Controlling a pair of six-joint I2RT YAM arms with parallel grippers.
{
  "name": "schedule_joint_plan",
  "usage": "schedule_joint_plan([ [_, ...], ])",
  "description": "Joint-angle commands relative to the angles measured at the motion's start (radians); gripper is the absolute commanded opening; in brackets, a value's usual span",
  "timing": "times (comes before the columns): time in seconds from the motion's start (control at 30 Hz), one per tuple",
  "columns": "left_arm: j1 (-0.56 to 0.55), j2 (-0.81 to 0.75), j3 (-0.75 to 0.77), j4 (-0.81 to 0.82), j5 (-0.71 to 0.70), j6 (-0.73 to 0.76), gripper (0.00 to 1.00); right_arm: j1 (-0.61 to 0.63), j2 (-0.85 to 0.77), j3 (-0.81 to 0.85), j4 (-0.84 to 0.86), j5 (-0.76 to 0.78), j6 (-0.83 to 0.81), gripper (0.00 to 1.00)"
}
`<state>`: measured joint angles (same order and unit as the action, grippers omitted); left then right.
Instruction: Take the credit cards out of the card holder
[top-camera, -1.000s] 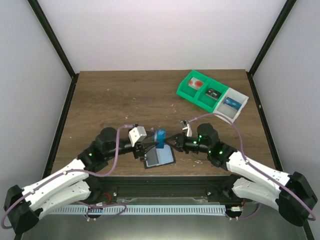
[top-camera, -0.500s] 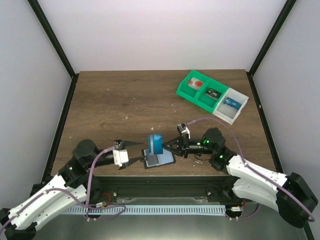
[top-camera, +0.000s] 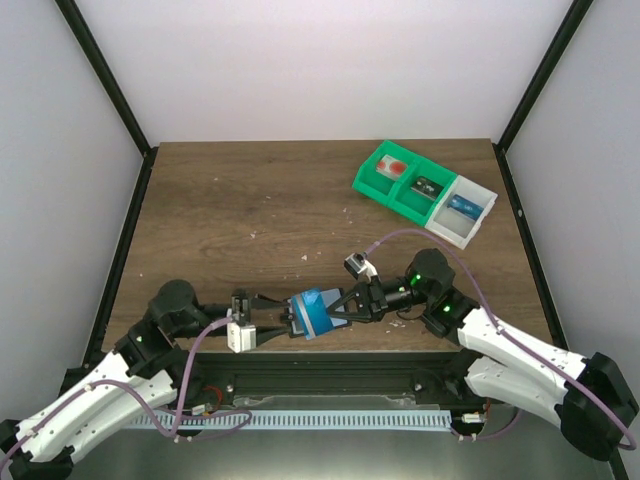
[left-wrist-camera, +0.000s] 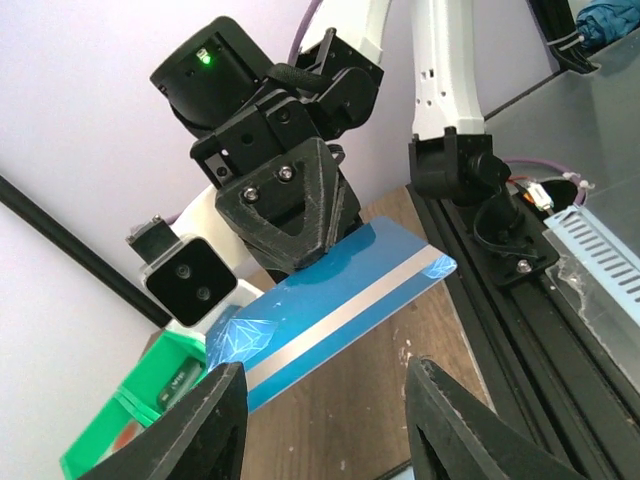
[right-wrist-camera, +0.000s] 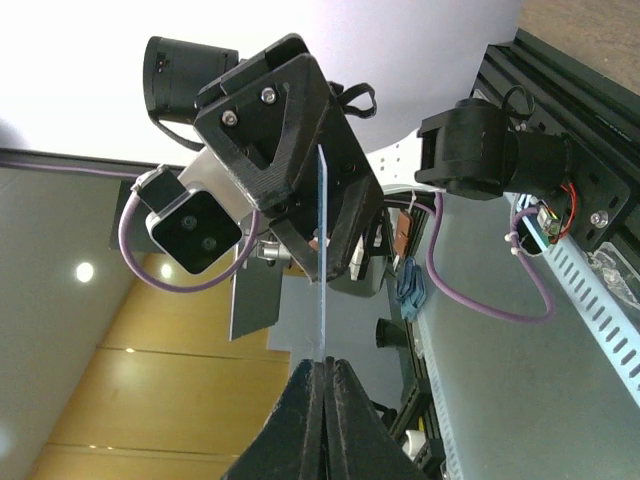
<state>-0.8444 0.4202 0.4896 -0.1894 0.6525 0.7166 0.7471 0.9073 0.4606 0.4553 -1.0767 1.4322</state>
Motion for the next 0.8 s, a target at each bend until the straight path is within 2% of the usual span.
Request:
schedule_joint_plan([
  [0.0,-0.002,-0.006,-0.018,0.07,0.022,0.061,0.46,-0.006,-0.003,0.035,-0.057,-0.057,-0.045,0.0],
  [0.23,-0.001,0.065,-0.013,0.018,0.005,0.163,0.46,-0.006,0.008,0.029,-0.055,-0.066,-0.039,0.01],
  [0.5,-0.002,0.105,-0.038,0.087,0.0,0.197,0.43,-0.001,0.049,0.042,-0.06,-0.084,-0.049,0.01],
  [0.6,-0.002,0.102,-0.04,0.075,-0.003,0.208,0.31,0.0,0.057,0.036,-0.057,-0.083,-0.052,0.01],
  [0.63,-0.002,0.1,-0.04,0.075,-0.004,0.207,0.24,-0.001,0.059,0.032,-0.051,-0.082,-0.052,0.01],
  [0.67,-0.002,0.099,-0.038,0.077,-0.008,0.199,0.11,-0.001,0.06,0.03,-0.058,-0.072,-0.062,0.0],
  [0.7,-0.001,0.097,-0.037,0.076,-0.015,0.194,0.03,0.0,0.059,0.036,-0.087,-0.056,-0.083,0.0],
  [0.77,-0.002,0.098,-0.033,0.075,-0.033,0.173,0.0,0.0,0.064,0.047,-0.14,-0.034,-0.144,0.01],
])
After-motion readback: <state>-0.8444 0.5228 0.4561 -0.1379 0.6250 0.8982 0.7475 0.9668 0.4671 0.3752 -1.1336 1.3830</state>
